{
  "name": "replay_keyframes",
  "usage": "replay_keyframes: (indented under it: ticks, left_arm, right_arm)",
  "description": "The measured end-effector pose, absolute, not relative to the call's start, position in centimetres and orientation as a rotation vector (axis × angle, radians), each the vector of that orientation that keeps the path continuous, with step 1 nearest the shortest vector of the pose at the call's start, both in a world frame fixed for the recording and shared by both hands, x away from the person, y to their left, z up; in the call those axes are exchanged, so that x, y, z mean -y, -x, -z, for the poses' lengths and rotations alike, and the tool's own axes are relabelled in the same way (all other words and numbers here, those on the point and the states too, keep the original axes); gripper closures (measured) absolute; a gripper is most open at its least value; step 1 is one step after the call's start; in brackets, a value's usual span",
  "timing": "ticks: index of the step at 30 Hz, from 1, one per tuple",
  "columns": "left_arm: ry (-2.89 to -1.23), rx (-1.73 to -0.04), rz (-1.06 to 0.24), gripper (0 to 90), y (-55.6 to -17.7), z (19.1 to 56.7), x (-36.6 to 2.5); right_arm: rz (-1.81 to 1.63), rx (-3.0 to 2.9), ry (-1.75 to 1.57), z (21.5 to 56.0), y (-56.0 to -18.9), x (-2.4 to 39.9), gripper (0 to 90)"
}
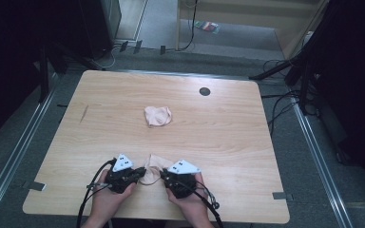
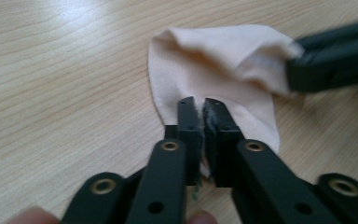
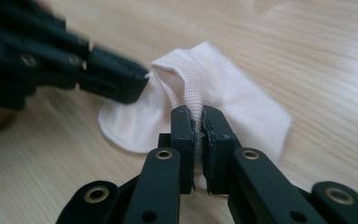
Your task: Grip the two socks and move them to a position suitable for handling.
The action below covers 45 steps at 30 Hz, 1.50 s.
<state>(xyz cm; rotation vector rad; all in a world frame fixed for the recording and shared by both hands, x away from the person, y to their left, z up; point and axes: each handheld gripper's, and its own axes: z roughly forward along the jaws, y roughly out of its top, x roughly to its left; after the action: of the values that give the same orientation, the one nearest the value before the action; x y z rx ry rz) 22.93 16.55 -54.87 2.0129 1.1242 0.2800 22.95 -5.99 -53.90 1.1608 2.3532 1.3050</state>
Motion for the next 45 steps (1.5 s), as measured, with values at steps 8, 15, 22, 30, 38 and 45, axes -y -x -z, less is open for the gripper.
replay_keyframes:
  ticks: [8, 15, 22, 30, 38, 45]
  left_arm:
    - [-2.084, -1.016, -0.288, 90.0, -23.5, 53.4, -18.7]
    - [-2.128, -0.906, -0.311, 90.0, -23.6, 52.7, -19.3]
    - [-1.98, -0.978, -0.384, 60.6, -23.7, 53.3, -20.2]
    - [-2.021, -1.034, -0.354, 68.0, -23.6, 54.1, -19.6]
    - [-2.101, -1.002, -0.37, 69.3, -23.2, 54.9, -18.5]
    - [-2.11, -1.016, -0.357, 88.6, -23.2, 54.8, -18.9]
  right_arm:
    - [-1.559, -2.187, -1.444, 50.8, -24.7, 11.5, 86.0]
    - [-1.652, -2.19, -1.648, 51.0, -25.7, 14.0, 86.5]
    - [-1.553, -2.045, -1.666, 51.8, -26.1, 14.9, 62.6]
    - [-1.383, -2.208, -1.44, 52.8, -25.6, 12.0, 55.1]
    - [-1.141, -2.245, -1.382, 54.7, -25.3, 10.2, 68.9]
    - [-1.156, -2.248, -1.413, 54.7, -25.4, 10.7, 88.3]
